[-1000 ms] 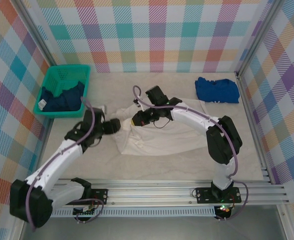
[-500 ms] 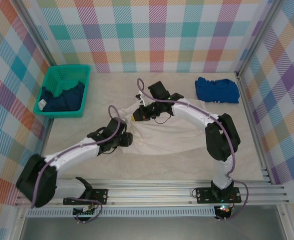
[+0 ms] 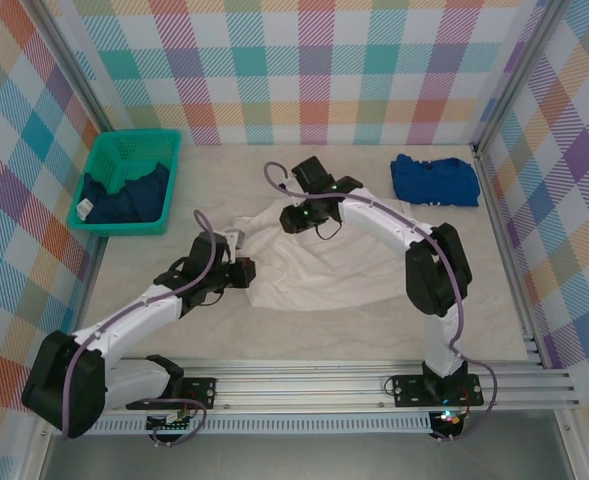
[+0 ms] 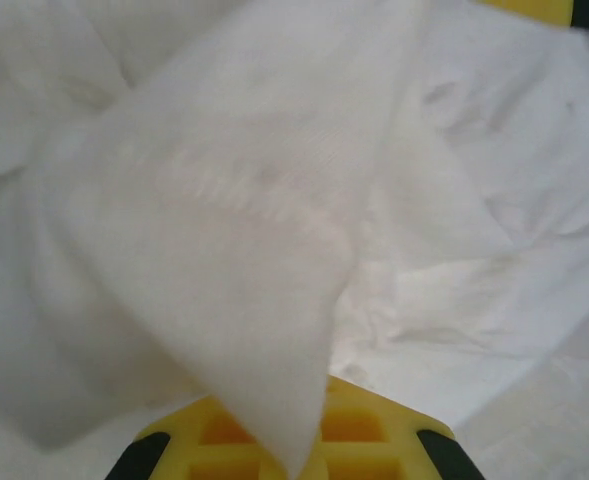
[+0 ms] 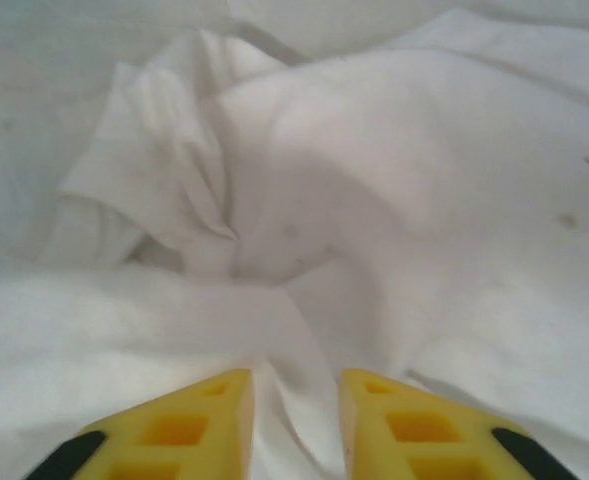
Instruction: Fold the inside-out t-shirt
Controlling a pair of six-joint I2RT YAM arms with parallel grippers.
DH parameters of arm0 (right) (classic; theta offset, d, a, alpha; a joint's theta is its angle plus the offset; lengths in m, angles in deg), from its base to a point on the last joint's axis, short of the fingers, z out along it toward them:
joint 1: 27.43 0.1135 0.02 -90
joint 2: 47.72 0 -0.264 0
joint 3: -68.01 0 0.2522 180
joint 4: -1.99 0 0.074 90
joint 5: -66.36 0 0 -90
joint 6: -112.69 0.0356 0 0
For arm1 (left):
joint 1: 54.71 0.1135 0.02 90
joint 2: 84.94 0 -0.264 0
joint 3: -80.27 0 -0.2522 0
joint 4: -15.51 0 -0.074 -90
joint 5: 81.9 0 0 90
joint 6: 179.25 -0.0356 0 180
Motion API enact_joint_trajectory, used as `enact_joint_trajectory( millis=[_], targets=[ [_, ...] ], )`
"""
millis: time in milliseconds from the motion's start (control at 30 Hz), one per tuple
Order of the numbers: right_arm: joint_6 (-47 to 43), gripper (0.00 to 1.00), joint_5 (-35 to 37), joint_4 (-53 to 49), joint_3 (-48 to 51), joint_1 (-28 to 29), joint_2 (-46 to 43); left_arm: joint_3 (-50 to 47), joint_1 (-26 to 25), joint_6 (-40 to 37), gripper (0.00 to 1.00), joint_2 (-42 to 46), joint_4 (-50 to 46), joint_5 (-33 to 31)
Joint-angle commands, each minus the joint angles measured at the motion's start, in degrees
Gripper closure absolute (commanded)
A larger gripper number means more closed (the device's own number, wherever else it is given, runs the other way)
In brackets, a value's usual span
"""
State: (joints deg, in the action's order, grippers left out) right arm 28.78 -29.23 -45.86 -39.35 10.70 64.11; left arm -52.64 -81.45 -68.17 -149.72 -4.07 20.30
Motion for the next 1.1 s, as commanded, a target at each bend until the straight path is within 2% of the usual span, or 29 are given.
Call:
enact_joint_trajectory(
  millis=[0,67,167,300,633,700,867,933,1067],
  targets=[
    [-3.8,0.64,-4.9,6.2,11.7,1.1,-11.5,-2.1,1.5,2.9,1.00,1.9,2.2,6.3],
    [-3.4,0.59,-10.3,11.0,19.7,2.9,-16.1,-2.3,2.0,3.3,1.00,2.3,2.0,6.5],
    [-1.0,0.56,-13.3,17.0,25.4,6.6,-15.7,-2.6,2.1,3.9,1.00,2.3,2.2,6.6],
    [0.3,0.55,-10.2,20.3,23.6,7.7,-9.5,-2.6,2.4,3.9,1.00,2.3,1.7,6.5],
    [-3.5,0.54,-10.1,19.9,15.5,8.3,2.6,-2.6,3.2,3.4,1.00,2.9,0.4,6.3],
    [-4.0,0.59,-10.0,19.6,15.0,8.4,3.9,-2.7,3.3,3.5,1.00,3.1,0.3,6.1],
    [-4.5,0.91,-9.1,18.9,17.0,8.5,1.9,-2.9,3.9,5.1,1.00,4.3,-1.5,3.4],
    [-5.0,1.00,-8.7,18.2,17.7,8.3,-0.8,-3.1,4.4,6.0,1.00,4.7,-2.5,1.9],
    [-4.2,1.00,-10.4,17.7,22.4,6.7,-10.2,-3.6,5.6,8.6,1.00,5.9,-5.5,-1.4]
  ],
)
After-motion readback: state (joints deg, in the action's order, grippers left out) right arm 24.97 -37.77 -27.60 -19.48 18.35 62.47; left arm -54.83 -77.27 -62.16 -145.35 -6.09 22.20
